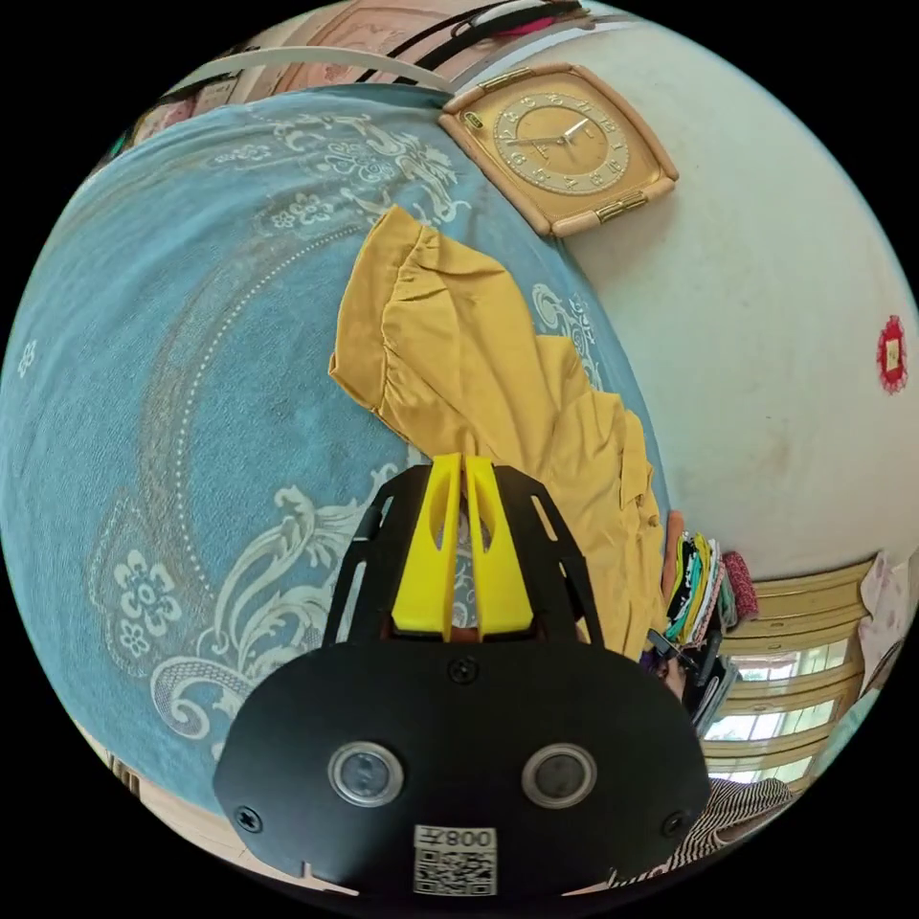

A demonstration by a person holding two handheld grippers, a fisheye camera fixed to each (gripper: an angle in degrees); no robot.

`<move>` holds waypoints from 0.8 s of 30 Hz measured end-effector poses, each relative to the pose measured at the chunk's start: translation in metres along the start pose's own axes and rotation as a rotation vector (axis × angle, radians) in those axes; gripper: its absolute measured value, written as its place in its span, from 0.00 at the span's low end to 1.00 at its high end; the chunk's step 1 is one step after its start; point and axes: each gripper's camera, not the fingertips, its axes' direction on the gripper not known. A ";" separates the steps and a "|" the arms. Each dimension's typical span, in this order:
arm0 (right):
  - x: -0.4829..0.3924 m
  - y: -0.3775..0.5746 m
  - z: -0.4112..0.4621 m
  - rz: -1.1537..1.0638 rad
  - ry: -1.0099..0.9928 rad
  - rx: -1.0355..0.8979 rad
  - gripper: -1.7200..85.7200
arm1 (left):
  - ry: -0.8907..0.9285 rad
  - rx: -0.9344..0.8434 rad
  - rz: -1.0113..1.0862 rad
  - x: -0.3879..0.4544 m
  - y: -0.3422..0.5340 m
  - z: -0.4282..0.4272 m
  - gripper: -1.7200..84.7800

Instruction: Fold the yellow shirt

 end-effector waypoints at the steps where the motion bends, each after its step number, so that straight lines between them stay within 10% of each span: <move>1: -0.004 -0.004 0.000 -0.016 0.019 -0.021 0.05 | -0.027 0.034 0.000 0.003 0.006 -0.009 0.04; 14: -0.003 -0.013 -0.043 -0.014 0.081 0.101 0.04 | -0.177 0.187 0.229 0.043 0.071 -0.079 0.08; 24: 0.006 -0.135 -0.030 0.003 0.016 0.123 0.11 | -0.234 -0.011 0.478 0.158 0.006 0.027 0.11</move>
